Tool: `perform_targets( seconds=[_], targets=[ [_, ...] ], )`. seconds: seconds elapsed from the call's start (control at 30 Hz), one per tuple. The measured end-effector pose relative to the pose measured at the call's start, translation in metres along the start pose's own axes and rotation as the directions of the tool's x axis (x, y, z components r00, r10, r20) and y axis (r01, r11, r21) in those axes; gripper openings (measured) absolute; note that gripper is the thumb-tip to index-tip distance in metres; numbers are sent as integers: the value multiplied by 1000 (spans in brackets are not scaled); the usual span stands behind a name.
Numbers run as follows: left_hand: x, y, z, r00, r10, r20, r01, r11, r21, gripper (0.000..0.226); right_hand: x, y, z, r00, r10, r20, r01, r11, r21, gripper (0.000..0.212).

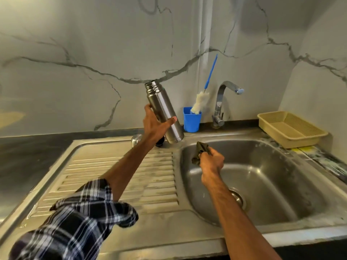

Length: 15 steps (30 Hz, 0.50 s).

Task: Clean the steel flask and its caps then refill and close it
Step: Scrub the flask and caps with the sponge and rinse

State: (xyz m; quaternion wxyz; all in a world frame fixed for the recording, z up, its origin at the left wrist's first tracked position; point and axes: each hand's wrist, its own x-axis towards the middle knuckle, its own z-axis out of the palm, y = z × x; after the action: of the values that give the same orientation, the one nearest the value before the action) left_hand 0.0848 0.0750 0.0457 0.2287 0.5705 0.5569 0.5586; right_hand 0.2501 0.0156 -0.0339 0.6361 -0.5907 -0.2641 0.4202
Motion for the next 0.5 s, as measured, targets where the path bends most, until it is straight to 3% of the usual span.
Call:
perform_targets(
  seconds=[0.3, 0.5],
  targets=[
    [26, -25, 28, 993, 94, 72, -106, 974, 199, 95, 6, 7, 0, 999, -18, 30, 18, 1000, 24, 38],
    [29, -43, 33, 994, 80, 75, -95, 970, 224, 99, 8, 8, 0, 999, -25, 37, 24, 999, 26, 40]
  ],
)
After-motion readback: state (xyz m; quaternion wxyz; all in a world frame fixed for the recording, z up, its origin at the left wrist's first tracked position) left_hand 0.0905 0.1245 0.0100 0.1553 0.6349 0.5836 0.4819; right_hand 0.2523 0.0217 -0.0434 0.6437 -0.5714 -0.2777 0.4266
